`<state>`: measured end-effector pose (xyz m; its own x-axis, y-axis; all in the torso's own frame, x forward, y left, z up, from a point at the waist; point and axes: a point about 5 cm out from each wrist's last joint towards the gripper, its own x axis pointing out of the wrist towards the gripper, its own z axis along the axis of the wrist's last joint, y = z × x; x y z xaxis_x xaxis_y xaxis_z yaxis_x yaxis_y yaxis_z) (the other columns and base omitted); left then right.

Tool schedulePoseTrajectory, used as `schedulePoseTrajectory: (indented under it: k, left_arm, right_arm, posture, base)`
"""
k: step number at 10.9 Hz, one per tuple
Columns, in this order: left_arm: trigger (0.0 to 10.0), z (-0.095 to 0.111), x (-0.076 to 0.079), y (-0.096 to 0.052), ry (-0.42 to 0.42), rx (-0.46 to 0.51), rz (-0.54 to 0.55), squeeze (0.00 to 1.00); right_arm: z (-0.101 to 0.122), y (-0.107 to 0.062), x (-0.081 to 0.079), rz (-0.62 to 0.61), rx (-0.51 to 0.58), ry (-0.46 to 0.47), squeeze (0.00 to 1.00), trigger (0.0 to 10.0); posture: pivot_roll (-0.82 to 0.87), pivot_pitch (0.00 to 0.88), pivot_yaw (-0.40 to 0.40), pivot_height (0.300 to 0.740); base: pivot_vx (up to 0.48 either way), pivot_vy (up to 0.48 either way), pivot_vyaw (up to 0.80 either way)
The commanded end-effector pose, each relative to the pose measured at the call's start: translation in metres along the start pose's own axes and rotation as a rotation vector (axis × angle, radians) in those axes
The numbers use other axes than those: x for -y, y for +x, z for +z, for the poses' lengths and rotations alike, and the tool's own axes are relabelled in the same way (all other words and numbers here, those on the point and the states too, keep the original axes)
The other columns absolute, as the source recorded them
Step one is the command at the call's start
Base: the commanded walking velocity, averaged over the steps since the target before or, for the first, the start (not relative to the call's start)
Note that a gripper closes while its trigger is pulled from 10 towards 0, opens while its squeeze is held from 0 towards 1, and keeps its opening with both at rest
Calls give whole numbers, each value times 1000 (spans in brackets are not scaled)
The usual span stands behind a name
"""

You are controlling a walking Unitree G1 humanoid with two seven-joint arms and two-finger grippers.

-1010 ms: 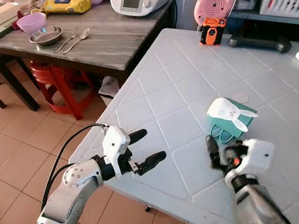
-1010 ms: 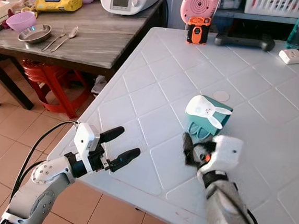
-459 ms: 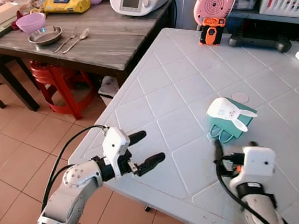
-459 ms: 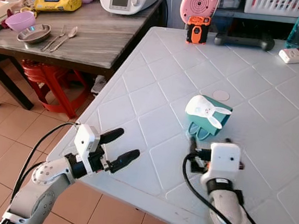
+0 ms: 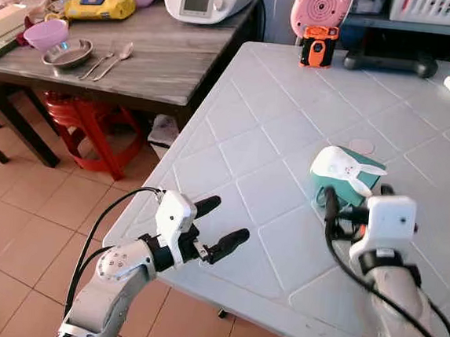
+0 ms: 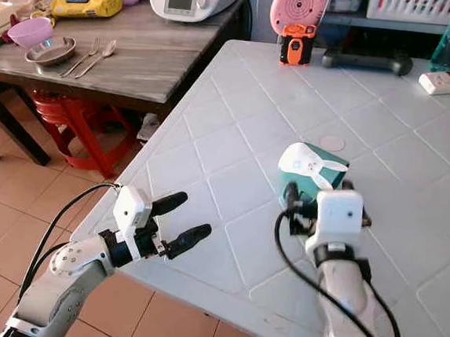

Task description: Setting the table

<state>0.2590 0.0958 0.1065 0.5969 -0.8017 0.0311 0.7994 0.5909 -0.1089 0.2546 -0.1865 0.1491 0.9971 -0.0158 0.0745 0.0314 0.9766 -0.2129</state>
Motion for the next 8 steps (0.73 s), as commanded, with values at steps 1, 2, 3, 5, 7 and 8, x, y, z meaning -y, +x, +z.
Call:
schedulePoseTrajectory:
  k: [1, 2, 3, 5, 7, 8]
  left_arm:
    - [10000, 2, -1, -2, 12, -6, 13, 0]
    - [10000, 1, -1, -2, 9, -6, 21, 0]
    - [10000, 1, -1, -3, 11, -7, 25, 0]
    - [10000, 0, -1, -4, 14, -11, 29, 0]
    - [10000, -1, -2, -4, 17, -13, 29, 0]
    - [10000, 0, -2, -4, 19, -10, 27, 0]
  right_arm:
    - [-2, 2, -1, 4, -6, -6, 0, 10000]
    - [-2, 6, 0, 1, -9, 3, 0, 0]
    - [-3, 8, -1, 7, -18, 5, 0, 0]
    - [-6, 9, 1, 5, -34, 15, 0, 0]
    - [-7, 11, 6, -8, -41, 40, 0, 0]
    - [-7, 12, 8, -7, -38, 51, 0, 0]
  posture:
    - [-153, 126, 149, 740]
    - [-149, 126, 146, 740]
    - [-149, 125, 146, 740]
    - [-149, 123, 143, 740]
    - [-151, 121, 142, 740]
    - [-151, 119, 141, 740]
  base:
    - [0, 0, 0]
    - [0, 0, 0]
    - [0, 0, 0]
    - [0, 0, 0]
    - [0, 0, 0]
    - [0, 0, 0]
